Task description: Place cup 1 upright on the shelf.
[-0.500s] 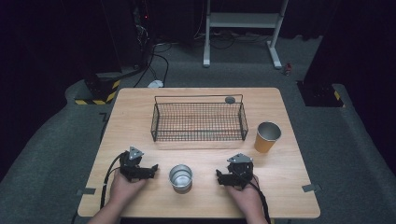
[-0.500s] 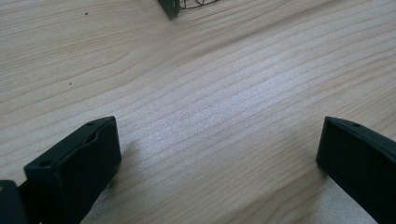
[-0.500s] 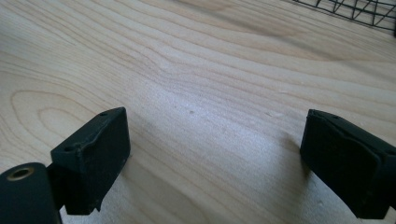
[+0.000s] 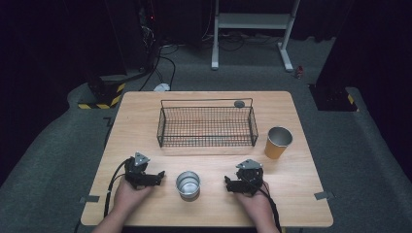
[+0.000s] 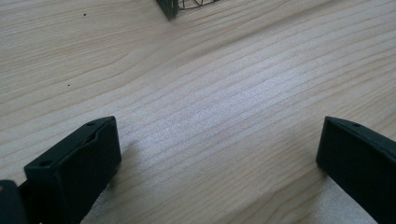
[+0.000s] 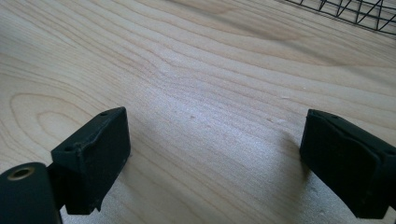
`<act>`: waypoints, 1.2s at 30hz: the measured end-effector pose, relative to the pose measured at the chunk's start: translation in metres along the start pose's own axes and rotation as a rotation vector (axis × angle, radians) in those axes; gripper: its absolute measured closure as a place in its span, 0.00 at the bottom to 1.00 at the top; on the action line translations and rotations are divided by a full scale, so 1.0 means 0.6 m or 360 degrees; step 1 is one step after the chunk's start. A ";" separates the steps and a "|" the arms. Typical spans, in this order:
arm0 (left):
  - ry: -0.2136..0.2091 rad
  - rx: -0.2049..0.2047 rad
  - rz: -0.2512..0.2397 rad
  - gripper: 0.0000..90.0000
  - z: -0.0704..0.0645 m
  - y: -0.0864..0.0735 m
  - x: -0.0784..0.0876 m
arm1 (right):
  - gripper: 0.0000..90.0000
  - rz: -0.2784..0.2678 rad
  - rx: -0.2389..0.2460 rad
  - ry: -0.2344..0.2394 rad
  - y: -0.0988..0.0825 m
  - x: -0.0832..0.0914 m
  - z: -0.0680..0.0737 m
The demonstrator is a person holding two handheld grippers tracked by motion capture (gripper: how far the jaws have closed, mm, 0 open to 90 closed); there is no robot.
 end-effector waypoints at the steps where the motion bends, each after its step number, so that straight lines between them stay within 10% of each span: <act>1: 0.0001 0.0000 0.0000 0.00 0.000 0.000 0.000 | 0.10 -0.0005 0.0010 -0.0003 -0.001 0.001 -0.001; 36: 0.0005 0.0003 0.0001 0.01 -0.001 -0.003 0.003 | 0.12 -0.0161 -0.0061 -0.0051 0.006 0.037 -0.030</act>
Point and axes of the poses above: each handheld gripper's, and its own axes: x roughly backward along the jaws, y roughly out of its top, z roughly to its left, the point moved 9 cm from there along -x, roughly forward along the jaws, and after that the axes turned 11 degrees about z, right-handed, at the moved point
